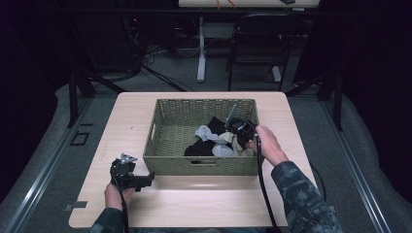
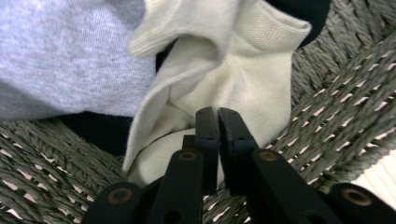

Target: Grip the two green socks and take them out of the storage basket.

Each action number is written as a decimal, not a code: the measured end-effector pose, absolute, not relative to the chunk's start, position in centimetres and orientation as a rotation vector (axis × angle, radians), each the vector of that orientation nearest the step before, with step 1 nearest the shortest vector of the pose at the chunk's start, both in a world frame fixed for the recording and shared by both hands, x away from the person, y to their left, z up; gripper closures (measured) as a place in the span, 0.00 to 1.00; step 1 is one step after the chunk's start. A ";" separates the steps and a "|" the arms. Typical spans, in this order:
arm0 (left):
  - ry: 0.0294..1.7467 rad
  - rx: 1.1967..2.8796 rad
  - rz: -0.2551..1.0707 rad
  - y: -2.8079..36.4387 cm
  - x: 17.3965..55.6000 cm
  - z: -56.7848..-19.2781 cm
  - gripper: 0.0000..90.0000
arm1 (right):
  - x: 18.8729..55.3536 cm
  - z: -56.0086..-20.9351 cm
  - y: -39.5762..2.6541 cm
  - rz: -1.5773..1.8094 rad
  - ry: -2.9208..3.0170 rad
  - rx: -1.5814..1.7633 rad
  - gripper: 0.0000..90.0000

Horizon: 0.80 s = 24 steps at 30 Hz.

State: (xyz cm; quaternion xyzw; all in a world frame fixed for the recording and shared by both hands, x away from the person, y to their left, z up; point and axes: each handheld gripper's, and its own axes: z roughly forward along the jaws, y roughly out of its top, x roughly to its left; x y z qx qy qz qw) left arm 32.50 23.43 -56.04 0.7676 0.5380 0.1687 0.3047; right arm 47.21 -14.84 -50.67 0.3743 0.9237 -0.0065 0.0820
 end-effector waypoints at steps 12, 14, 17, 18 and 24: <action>1.425 2.030 0.452 23.4 32.5 -56.0 0.00 | 47.1 -47.9 -15.7 0.135 2.727 1.192 0.98; 1.425 2.030 0.452 23.4 32.5 -56.0 0.00 | 47.1 -47.3 -15.8 0.152 2.723 1.205 0.98; 1.426 2.030 0.452 23.4 32.5 -56.0 0.00 | 47.1 -46.2 -16.0 0.185 2.716 1.214 0.98; 1.426 2.029 0.452 23.4 32.5 -56.0 0.00 | 47.1 -45.9 -16.0 0.195 2.708 1.215 0.98; 1.424 2.031 0.448 23.4 32.5 -56.0 0.00 | 47.0 -43.9 -16.5 0.266 2.686 1.237 0.98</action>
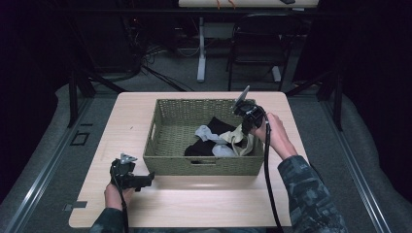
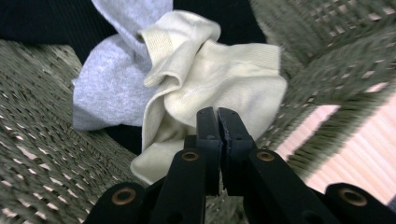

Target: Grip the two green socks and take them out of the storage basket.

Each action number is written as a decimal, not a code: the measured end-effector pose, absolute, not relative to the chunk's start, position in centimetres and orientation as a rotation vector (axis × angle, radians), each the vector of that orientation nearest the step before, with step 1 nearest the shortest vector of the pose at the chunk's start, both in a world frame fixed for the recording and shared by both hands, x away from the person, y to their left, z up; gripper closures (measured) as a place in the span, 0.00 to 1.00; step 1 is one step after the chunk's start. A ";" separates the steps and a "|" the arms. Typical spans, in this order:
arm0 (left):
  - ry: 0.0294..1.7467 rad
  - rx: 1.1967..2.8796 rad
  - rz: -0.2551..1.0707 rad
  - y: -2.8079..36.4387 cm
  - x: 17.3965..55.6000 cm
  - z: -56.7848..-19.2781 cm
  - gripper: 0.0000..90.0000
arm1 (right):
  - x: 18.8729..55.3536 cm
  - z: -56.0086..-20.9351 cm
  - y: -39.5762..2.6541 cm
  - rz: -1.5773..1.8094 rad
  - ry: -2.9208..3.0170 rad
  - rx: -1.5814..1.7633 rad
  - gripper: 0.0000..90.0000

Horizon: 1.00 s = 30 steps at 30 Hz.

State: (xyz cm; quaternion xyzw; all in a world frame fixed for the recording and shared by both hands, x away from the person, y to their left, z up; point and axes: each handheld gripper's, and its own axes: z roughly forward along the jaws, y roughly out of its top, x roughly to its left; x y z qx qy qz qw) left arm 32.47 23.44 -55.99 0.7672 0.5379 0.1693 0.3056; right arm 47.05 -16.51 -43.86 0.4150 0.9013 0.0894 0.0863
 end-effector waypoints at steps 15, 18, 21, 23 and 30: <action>1.425 2.026 0.449 23.4 32.5 -56.0 0.00 | 46.5 -39.6 -16.8 0.356 2.631 1.221 0.98; 1.424 2.028 0.449 23.4 32.5 -56.0 0.00 | 46.4 -38.7 -16.9 0.373 2.624 1.220 0.98; 1.424 2.029 0.447 23.4 32.5 -56.0 0.00 | 46.4 -38.1 -17.0 0.392 2.613 1.224 0.98; 1.424 2.030 0.445 23.4 32.5 -56.0 0.00 | 46.4 -37.9 -17.1 0.392 2.611 1.221 0.98; 1.425 2.027 0.447 23.4 32.5 -56.0 0.00 | 46.3 -36.9 -17.2 0.416 2.593 1.217 0.98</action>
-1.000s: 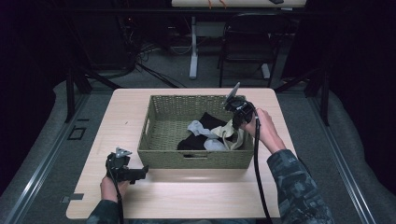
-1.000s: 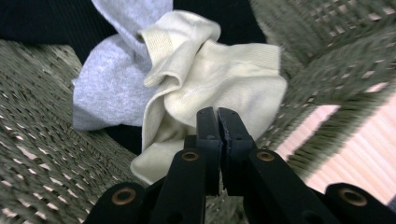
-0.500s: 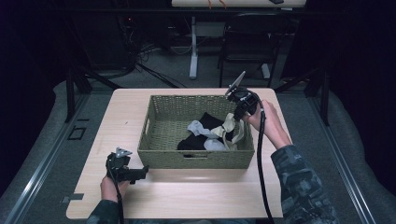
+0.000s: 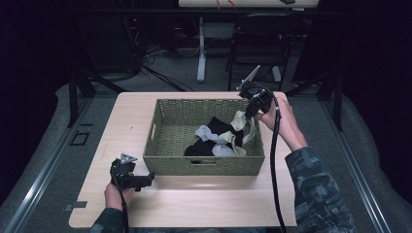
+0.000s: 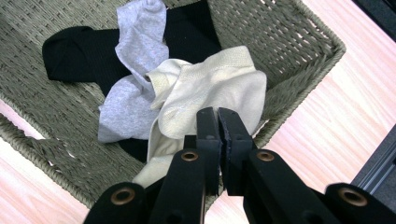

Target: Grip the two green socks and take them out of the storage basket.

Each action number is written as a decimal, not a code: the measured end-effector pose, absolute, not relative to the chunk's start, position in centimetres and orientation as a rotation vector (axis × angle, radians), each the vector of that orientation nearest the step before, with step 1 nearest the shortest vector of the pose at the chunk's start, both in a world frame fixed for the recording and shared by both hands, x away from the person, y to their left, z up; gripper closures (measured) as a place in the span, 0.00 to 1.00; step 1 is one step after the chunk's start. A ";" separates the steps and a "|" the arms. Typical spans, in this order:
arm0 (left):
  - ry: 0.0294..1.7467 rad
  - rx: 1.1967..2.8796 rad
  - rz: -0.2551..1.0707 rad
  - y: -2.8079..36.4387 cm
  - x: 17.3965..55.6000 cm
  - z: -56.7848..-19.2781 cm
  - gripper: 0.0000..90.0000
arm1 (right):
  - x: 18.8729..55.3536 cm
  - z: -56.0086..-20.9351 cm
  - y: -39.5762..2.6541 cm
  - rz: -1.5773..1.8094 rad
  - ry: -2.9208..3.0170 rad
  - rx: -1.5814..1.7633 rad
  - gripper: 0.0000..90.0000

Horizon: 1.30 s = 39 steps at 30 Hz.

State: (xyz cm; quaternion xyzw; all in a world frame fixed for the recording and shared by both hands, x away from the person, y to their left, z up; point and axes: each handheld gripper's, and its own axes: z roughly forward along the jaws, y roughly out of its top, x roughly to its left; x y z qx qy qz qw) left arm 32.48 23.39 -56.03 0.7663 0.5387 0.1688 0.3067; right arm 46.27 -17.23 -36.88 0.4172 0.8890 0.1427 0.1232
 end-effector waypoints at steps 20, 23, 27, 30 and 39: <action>1.429 2.027 0.447 23.5 32.5 -56.1 0.00 | 46.3 -33.0 -18.5 0.469 2.547 1.222 0.98; 1.429 2.025 0.450 23.4 32.5 -56.1 0.00 | 46.1 -32.5 -19.1 0.481 2.530 1.230 0.98; 1.430 2.025 0.450 23.5 32.5 -56.1 0.00 | 45.8 -31.5 -20.2 0.477 2.509 1.244 0.98; 1.430 2.027 0.449 23.5 32.5 -56.1 0.00 | 45.7 -31.3 -20.8 0.493 2.493 1.255 0.98; 1.430 2.024 0.448 23.5 32.5 -56.1 0.00 | 45.1 -30.8 -23.6 0.518 2.442 1.315 0.98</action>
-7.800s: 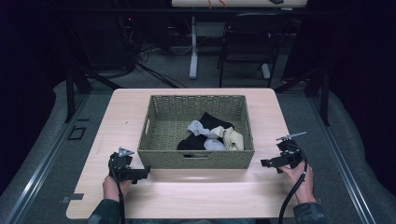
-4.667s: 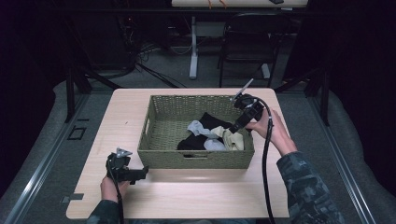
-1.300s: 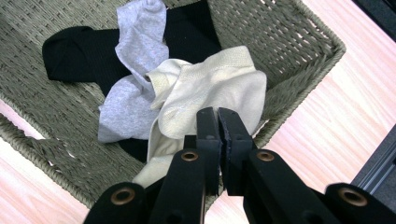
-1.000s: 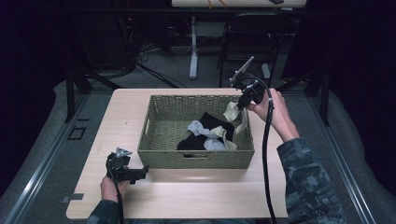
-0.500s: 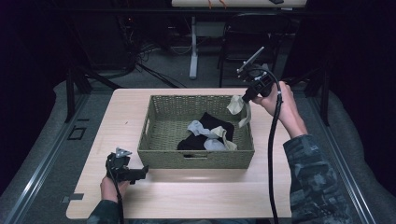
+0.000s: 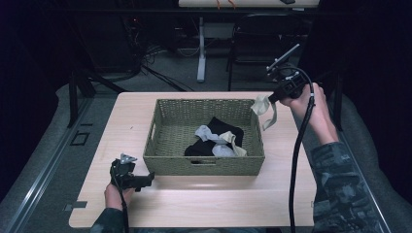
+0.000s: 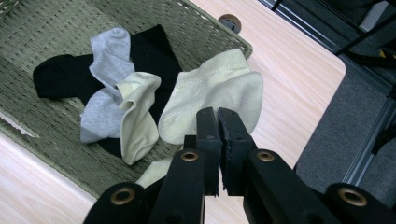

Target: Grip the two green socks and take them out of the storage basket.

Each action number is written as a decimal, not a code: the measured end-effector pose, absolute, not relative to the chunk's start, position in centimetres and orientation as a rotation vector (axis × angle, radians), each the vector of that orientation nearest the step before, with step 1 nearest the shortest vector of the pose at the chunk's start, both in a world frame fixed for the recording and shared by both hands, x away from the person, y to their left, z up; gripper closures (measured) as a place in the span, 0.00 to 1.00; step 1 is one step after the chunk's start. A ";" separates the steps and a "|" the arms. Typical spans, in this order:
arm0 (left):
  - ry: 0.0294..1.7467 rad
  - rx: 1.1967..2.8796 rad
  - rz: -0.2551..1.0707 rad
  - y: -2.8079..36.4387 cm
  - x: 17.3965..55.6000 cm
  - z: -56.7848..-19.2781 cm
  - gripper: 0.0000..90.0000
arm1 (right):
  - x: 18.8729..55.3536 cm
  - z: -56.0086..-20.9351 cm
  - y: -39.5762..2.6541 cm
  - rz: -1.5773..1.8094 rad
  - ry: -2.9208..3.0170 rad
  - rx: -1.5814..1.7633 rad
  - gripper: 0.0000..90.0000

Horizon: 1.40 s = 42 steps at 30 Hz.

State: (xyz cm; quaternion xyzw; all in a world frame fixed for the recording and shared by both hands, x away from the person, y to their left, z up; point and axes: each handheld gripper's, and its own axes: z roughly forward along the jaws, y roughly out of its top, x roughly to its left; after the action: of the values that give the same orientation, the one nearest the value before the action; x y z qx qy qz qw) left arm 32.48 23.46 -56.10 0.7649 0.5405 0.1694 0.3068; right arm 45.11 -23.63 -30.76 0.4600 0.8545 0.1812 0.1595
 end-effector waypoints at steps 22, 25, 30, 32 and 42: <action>1.430 2.024 0.452 23.5 32.5 -56.1 0.00 | 44.8 -30.7 -25.8 0.498 2.404 1.366 0.98; 1.432 2.022 0.452 23.5 32.4 -56.1 0.00 | 44.7 -30.7 -26.5 0.493 2.396 1.378 0.98; 1.432 2.022 0.458 23.5 32.4 -56.1 0.00 | 44.5 -31.7 -28.2 0.465 2.378 1.432 0.98; 1.433 2.020 0.459 23.4 32.4 -56.1 0.00 | 44.5 -32.7 -29.1 0.441 2.375 1.467 0.98; 1.432 2.022 0.454 23.5 32.4 -56.1 0.00 | 45.2 -38.9 -31.1 0.332 2.402 1.581 0.98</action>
State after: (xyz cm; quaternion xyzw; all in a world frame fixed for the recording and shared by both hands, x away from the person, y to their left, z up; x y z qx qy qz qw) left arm 32.42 23.48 -56.10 0.7642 0.5412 0.1716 0.3061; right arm 45.22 -31.12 -38.85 0.5419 0.8236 0.1138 0.1230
